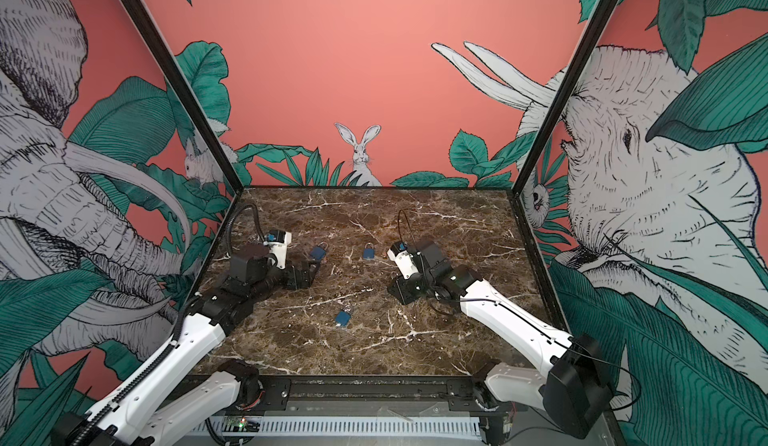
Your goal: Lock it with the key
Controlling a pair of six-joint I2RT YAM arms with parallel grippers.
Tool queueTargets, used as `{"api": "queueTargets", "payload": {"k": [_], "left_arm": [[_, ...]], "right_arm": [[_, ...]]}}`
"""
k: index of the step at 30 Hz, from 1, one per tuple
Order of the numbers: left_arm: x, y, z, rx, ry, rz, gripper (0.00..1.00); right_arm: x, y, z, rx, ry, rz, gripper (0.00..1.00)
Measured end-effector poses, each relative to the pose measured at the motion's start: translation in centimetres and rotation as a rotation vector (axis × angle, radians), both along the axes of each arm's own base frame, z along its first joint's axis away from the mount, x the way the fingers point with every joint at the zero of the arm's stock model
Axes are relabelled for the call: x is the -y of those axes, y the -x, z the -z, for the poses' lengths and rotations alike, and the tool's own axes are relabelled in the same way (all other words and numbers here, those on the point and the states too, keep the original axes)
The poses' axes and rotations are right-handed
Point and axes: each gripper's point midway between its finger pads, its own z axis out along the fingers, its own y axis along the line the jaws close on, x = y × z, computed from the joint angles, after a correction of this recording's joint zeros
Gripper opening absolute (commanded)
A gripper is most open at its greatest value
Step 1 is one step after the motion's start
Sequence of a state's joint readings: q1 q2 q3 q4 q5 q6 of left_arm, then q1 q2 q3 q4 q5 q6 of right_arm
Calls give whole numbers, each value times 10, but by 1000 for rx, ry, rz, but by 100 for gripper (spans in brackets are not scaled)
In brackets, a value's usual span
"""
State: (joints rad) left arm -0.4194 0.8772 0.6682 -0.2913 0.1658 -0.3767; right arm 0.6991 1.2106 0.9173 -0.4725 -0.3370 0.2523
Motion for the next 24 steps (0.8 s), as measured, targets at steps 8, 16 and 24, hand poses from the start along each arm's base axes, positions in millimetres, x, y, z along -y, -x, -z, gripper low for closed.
{"api": "queueTargets", "payload": {"k": [8,16,24], "left_arm": [[52,12,17,-113,134,146,99],[79,9,20,-186,191,188,97],[84,9,7,-188,235,197,96]], "right_arm": [[-41,39,-25,20,-44,-187,0],[-79,64,-37,24,-56,-310,0],[-99,69,-18,-17,-12,-353,0]]}}
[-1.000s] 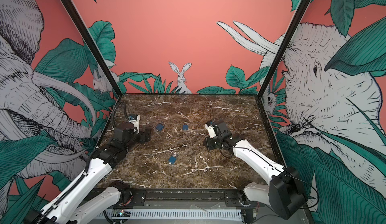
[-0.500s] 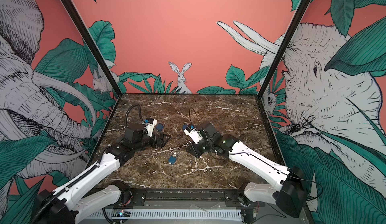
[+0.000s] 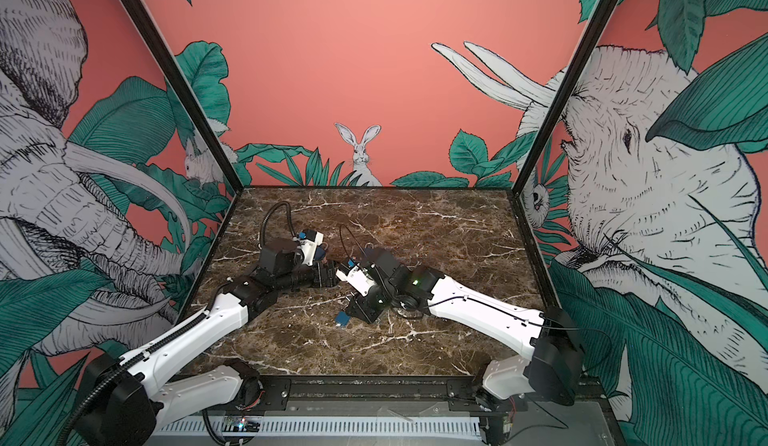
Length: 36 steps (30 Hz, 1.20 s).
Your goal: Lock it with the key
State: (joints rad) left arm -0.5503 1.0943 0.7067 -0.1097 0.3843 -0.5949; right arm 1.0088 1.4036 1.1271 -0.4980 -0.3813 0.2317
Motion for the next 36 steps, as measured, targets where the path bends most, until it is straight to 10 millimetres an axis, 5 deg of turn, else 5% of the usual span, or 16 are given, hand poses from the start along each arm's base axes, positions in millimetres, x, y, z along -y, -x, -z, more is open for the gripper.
{"api": "queueTargets", "payload": {"k": [19,26,36], "left_arm": [[-3,13,22,-98,-49,22,91],[-2,15,21,-103,-51,31,90],[-7,11,14,-70,-57,-2,90]], "right_arm": [[-4,-7,-20,85,-26,-2,0],[4,-12,-37,134,-56,23,0],[4,-9,-33,110,-63,14,0]]}}
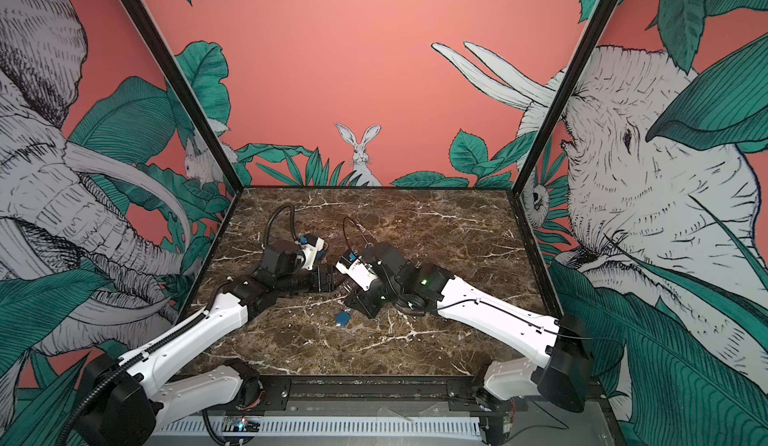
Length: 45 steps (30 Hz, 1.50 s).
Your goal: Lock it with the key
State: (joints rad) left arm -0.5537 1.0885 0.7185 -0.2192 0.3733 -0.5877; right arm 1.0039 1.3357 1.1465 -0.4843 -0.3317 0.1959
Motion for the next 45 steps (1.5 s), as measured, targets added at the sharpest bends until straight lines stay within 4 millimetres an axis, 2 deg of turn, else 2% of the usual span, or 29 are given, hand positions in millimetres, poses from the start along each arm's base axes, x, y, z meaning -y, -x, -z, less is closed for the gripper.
{"api": "queueTargets", "payload": {"k": [4,12,23,30,37,45], "left_arm": [[-2,-3,-5,17,1,-15,90],[4,-3,-13,13,53,-4,90],[7,-2,-15,8,68,3,89],[6,-2,-15,8,67,2,88],[7,-2,-15,5,71,4,88],[11,1,-16,-4,105,24,86]], "right_arm": [[2,4,11,-23,18,-6,0],[-3,3,20,-43,33,-16,0],[-13,-7,6,-14,15,-23,0],[-8,-12,6,-11,22,-4,0],[-1,-16,-4,4,4,12,0],[5,-21,-3,-2,9,31,0]]}}
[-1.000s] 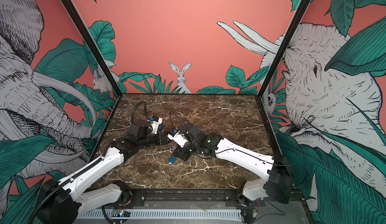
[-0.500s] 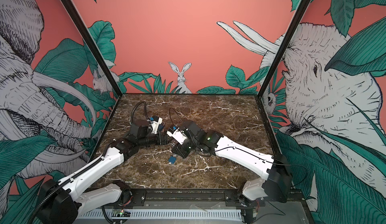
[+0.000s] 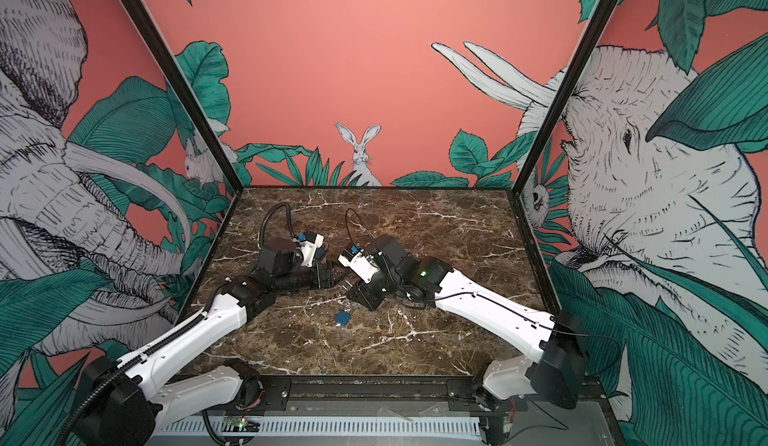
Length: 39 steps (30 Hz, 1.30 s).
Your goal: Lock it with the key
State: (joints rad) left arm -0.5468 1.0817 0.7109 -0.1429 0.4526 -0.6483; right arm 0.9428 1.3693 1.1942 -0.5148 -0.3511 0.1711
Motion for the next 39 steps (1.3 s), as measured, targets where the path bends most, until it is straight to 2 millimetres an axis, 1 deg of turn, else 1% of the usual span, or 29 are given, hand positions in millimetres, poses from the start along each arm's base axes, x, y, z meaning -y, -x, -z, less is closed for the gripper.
{"api": "queueTargets", "payload": {"k": [9,13,22,27,30,36,39], "left_arm": [[-1,8,-13,26,47,7,85],[3,12,-19,34,89,33,85],[9,16,-20,50,138,74,84],[10,16,-21,67,152,79,81],[10,17,-24,85,163,80,81],[9,19,-36,135,191,83,78],[9,19,-40,151,199,84,77]], "right_arm": [[4,-8,0,9,5,27,0],[4,-10,-1,13,0,30,0],[0,-13,-5,28,-23,33,0],[-1,-14,-7,32,-30,33,0],[-1,-14,-5,29,-34,33,0],[1,-13,2,11,-28,33,0],[1,-14,3,9,-28,35,0]]}}
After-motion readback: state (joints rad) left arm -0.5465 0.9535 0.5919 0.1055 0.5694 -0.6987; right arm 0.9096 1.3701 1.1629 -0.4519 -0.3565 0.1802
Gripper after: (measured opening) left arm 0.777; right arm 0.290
